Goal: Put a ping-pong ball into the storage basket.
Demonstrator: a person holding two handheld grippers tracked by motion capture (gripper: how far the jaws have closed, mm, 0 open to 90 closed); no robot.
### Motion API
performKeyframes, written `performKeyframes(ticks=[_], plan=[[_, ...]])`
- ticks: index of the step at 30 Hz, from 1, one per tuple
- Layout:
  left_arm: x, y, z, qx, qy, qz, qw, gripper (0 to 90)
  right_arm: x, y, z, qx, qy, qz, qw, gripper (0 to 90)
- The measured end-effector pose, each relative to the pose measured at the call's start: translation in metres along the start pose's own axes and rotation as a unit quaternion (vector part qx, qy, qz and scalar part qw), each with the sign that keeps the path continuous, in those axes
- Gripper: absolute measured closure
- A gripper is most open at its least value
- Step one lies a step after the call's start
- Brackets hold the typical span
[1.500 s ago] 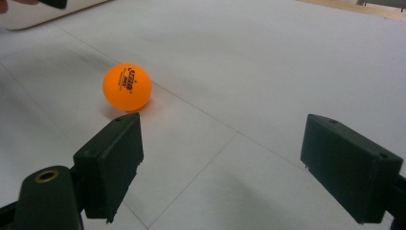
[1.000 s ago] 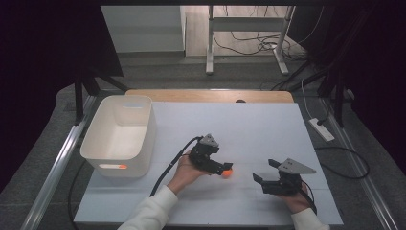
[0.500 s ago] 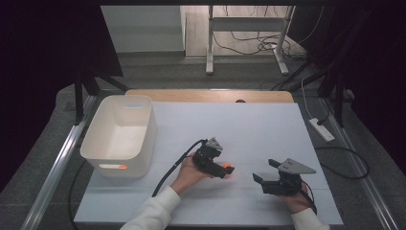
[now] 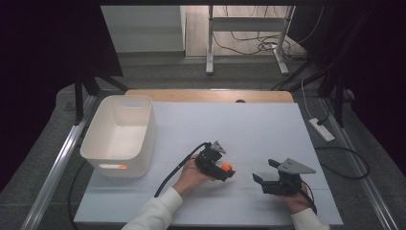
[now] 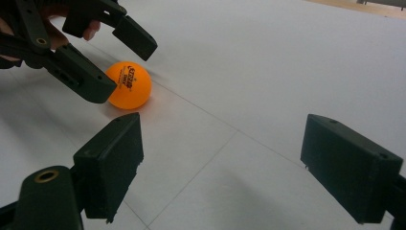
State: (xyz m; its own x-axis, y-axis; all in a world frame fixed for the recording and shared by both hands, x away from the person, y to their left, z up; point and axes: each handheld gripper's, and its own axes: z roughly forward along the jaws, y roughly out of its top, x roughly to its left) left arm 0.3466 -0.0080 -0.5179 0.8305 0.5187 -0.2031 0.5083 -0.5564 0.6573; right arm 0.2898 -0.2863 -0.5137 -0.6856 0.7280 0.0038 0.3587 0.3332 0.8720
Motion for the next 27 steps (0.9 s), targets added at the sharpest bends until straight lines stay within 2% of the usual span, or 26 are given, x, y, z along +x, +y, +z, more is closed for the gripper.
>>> performKeyframes(ticks=[9, 16, 27], plan=[[-0.0019, -0.0001, 0.0021, 0.005, 0.006, 0.009, 0.9999, 17.4, 0.0000, 0.0000, 0.0000, 0.000, 0.001, 0.000, 1.0000, 14.4], [-0.0041, -0.0004, 0.0031, 0.003, 0.001, 0.017, 0.9999, 25.4, 0.0000, 0.0000, 0.0000, 0.000, 0.001, 0.000, 1.0000, 14.4], [-0.0056, -0.0015, 0.0014, 0.000, -0.007, 0.028, 0.9996, 49.6, 0.0003, 0.0001, -0.0002, -0.001, 0.001, 0.000, 1.0000, 14.4]])
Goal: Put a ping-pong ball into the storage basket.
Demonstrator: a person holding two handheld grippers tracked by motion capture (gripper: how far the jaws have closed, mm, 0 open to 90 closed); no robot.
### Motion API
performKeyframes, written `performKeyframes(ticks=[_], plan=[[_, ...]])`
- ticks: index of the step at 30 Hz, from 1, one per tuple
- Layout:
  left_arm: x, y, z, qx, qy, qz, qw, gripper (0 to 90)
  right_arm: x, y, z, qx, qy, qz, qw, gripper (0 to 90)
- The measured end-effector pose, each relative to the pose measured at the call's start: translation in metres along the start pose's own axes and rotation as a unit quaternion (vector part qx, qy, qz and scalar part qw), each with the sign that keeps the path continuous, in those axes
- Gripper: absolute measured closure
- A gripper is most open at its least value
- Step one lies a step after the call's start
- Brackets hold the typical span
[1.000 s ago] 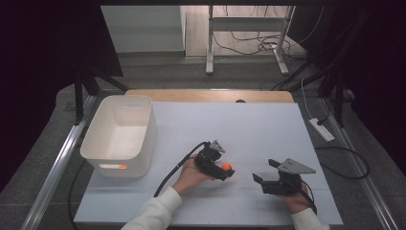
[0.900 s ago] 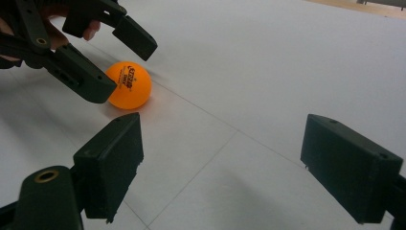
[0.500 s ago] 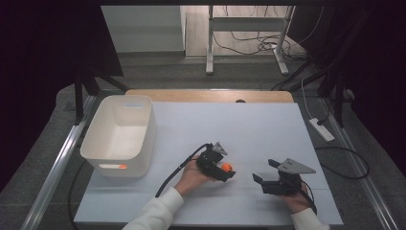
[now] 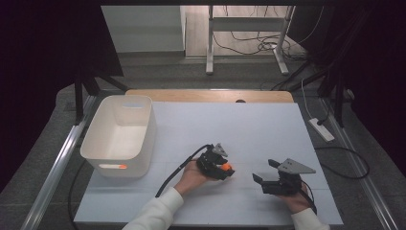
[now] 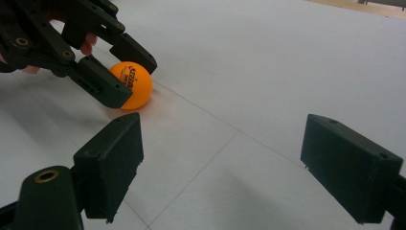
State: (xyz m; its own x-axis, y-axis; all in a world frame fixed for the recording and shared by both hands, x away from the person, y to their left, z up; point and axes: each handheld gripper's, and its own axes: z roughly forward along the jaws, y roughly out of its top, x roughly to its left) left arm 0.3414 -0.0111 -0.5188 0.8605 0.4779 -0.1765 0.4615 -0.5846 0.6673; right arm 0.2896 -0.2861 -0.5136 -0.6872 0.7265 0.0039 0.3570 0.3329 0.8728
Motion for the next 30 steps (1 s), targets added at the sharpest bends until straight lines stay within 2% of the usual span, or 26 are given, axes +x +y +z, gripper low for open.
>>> performKeyframes(ticks=[14, 20, 24, 30], plan=[[-0.001, 0.001, -0.015, -0.027, 0.010, -0.005, 0.9996, 50.6, 0.000, 0.000, 0.000, 0.000, -0.001, 0.000, 1.0000, 14.4], [-0.006, 0.002, -0.028, -0.055, 0.016, -0.009, 0.9983, 50.6, 0.000, 0.000, 0.000, 0.001, -0.001, -0.001, 1.0000, 14.4], [-0.007, 0.002, -0.032, -0.062, 0.017, -0.006, 0.9979, 50.6, 0.000, 0.000, 0.000, 0.002, -0.001, -0.001, 1.0000, 14.4], [-0.006, 0.003, -0.042, -0.080, 0.021, -0.014, 0.9964, 50.6, 0.000, 0.000, 0.000, 0.002, -0.001, -0.001, 1.0000, 14.4]])
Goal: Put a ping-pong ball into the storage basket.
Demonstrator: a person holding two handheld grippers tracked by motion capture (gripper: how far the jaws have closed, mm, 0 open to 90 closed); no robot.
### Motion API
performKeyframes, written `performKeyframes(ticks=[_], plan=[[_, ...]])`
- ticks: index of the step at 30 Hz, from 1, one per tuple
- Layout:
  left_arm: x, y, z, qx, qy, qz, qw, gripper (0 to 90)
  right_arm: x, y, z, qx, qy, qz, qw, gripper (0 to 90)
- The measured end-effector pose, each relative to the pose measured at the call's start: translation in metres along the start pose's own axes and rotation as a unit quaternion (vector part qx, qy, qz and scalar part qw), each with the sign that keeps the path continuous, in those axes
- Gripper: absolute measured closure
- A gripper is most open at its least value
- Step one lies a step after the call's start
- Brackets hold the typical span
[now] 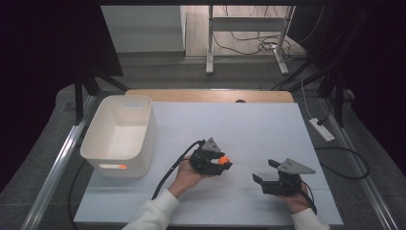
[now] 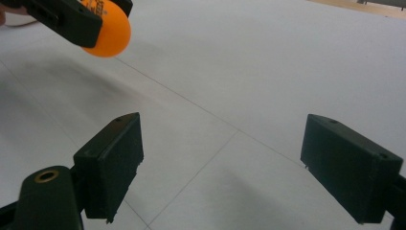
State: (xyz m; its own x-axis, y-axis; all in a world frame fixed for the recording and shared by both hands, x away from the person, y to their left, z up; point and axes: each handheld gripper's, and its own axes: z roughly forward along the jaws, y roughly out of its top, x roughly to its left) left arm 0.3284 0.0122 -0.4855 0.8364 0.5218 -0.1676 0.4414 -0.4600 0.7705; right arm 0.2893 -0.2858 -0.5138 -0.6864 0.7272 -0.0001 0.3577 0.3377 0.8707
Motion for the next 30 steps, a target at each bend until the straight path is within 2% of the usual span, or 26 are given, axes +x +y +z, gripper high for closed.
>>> performKeyframes(ticks=[12, 30], plan=[[0.003, 0.003, -0.017, -0.030, 0.004, -0.009, 0.9995, 50.6, 0.000, 0.000, 0.000, 0.001, -0.001, 0.000, 1.0000, 14.4], [0.004, 0.013, -0.046, -0.065, 0.016, -0.003, 0.9978, 50.6, 0.000, 0.000, 0.001, 0.003, -0.002, 0.000, 1.0000, 14.4]])
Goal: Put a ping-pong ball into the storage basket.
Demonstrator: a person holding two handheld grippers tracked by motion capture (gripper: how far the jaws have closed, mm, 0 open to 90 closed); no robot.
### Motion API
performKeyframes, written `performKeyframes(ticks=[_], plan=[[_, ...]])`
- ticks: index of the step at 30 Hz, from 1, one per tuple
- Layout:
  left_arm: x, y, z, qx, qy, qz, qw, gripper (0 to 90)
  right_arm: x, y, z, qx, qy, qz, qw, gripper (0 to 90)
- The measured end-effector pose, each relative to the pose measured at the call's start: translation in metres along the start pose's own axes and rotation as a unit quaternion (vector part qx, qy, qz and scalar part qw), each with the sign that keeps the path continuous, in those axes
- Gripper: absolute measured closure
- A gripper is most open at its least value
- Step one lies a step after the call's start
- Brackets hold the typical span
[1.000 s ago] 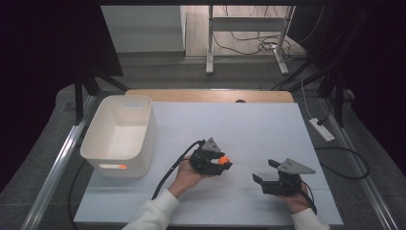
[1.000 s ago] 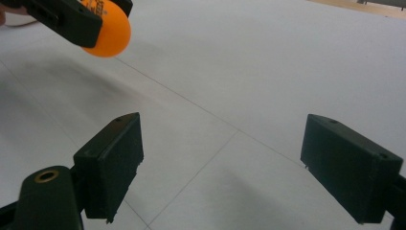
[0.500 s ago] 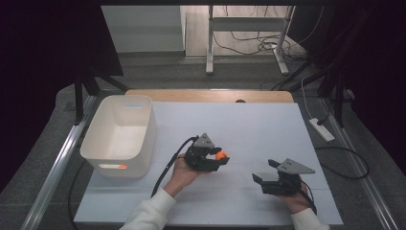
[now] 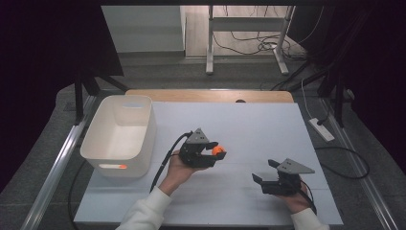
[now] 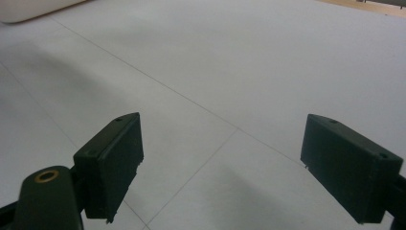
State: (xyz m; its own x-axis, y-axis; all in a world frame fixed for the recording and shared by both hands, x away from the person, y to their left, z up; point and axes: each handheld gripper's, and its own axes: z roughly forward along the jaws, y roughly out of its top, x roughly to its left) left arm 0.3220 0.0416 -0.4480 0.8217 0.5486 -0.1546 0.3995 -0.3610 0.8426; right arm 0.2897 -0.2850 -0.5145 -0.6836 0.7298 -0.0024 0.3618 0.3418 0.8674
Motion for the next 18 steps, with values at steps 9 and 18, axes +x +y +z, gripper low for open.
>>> performKeyframes(ticks=[9, 18], plan=[[0.001, 0.011, -0.016, -0.020, 0.009, 0.005, 0.9997, 50.7, 0.000, 0.000, 0.000, -0.001, 0.002, 0.001, 1.0000, 14.4], [0.006, 0.016, -0.028, -0.034, 0.018, 0.001, 0.9993, 50.7, 0.000, 0.000, 0.000, -0.001, 0.001, 0.001, 1.0000, 14.4]])
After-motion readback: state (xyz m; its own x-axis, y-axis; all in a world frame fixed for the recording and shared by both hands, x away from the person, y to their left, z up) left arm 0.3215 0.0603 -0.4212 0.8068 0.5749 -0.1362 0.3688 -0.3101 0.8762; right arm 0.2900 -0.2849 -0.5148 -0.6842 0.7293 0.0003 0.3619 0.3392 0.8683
